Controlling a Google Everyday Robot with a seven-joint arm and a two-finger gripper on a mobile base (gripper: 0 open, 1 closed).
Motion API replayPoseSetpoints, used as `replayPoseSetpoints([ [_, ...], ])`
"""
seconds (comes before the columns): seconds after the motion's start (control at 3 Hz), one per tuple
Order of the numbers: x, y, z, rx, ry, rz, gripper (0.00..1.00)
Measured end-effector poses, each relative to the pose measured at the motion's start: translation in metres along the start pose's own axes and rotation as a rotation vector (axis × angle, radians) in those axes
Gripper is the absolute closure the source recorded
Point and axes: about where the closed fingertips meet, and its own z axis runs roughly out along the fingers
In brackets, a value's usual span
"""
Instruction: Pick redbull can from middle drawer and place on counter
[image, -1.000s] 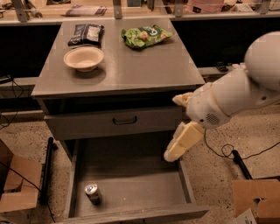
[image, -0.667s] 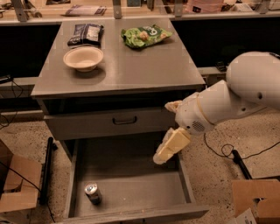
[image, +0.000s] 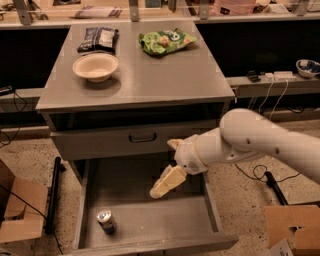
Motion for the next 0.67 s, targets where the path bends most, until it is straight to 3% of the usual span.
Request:
replayPoseSetpoints([
  [0.33,0.0191,-0.0118,0.0385,-0.037,-0.057,0.045,0.00],
  [0.67,0.0255,-0.0115,0.0453,-0.050,-0.059,0.057,0.00],
])
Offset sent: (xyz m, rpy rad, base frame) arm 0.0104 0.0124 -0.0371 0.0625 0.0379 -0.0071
